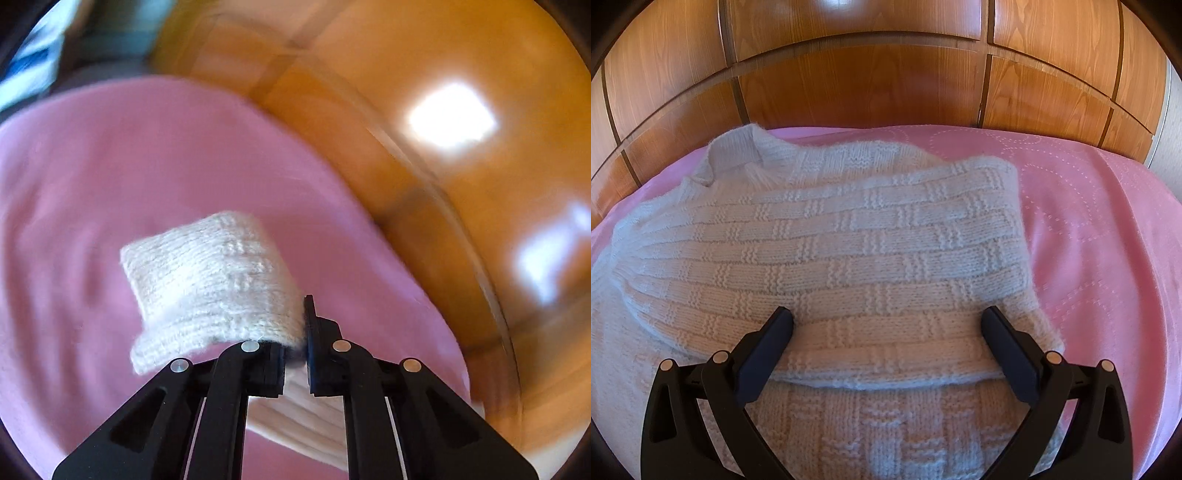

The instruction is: Fold small clothes

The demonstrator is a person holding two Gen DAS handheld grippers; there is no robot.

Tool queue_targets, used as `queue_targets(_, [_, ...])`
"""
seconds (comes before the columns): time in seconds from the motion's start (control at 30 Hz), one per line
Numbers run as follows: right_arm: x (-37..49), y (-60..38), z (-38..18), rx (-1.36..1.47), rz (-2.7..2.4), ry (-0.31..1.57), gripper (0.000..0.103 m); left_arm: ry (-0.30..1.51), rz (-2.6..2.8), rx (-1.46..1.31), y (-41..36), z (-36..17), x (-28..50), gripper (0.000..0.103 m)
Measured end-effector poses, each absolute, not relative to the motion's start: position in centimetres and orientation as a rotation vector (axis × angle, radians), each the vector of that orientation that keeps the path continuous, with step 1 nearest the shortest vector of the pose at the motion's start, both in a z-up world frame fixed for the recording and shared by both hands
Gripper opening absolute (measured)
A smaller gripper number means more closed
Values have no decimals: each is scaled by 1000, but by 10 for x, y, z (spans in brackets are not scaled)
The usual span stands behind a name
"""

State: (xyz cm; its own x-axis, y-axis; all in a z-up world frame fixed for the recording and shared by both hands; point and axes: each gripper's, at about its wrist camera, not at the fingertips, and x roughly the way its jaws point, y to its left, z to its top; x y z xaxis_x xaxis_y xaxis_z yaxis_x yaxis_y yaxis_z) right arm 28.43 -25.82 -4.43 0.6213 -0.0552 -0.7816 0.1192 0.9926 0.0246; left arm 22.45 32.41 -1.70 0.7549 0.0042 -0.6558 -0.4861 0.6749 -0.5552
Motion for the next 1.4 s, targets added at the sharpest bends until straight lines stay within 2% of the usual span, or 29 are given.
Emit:
queue_targets(0.13, [284, -257, -44, 77, -101, 895, 101, 662, 20, -641, 212, 14, 242, 7])
queue_targets(0.3, [282, -256, -44, 84, -99, 892, 101, 731, -225, -466, 72, 6, 257, 7])
queue_targets(0.33, [282, -256, -44, 87, -99, 891, 101, 766, -261, -448, 49, -3, 259, 11])
queue_targets(0.37, [282, -257, -44, 92, -98, 890, 101, 805, -299, -438, 33, -12, 260, 17])
queue_targets(0.43, [281, -257, -44, 96, -98, 890, 101, 874, -342, -398, 7, -31, 255, 54])
queue_targets(0.6, [281, -264, -43, 119, -82, 886, 101, 863, -290, -315, 11, -49, 213, 56])
queue_targets(0.7, [281, -266, -42, 118, -81, 890, 101, 844, -207, -270, 39, -51, 171, 56])
queue_targets(0.8, [279, -265, -32, 132, -68, 876, 99, 866, -140, -288, 62, -63, 162, 56])
queue_targets(0.87, [273, -260, -15, 218, 15, 832, 89, 870, -139, -323, 74, -72, 159, 56])
queue_targets(0.97, [271, -228, -1, 307, 194, 827, 84, 863, -130, -310, 72, -71, 157, 56])
queue_targets(1.07, [280, -180, -6, 257, 296, 874, 76, 858, -124, -260, 60, -74, 159, 60])
queue_targets(1.13, [292, -145, -26, 177, 312, 970, 71, 856, -122, -254, 61, -75, 156, 61])
queue_targets(1.2, [291, -124, -32, 50, 250, 956, 57, 853, -131, -265, 62, -76, 155, 61])
queue_targets(1.27, [282, -111, -21, -19, 288, 919, 9, 849, -139, -279, 64, -76, 154, 61])
queue_targets(1.4, [258, -113, 21, -109, 273, 777, 9, 846, -144, -289, 64, -77, 153, 61])
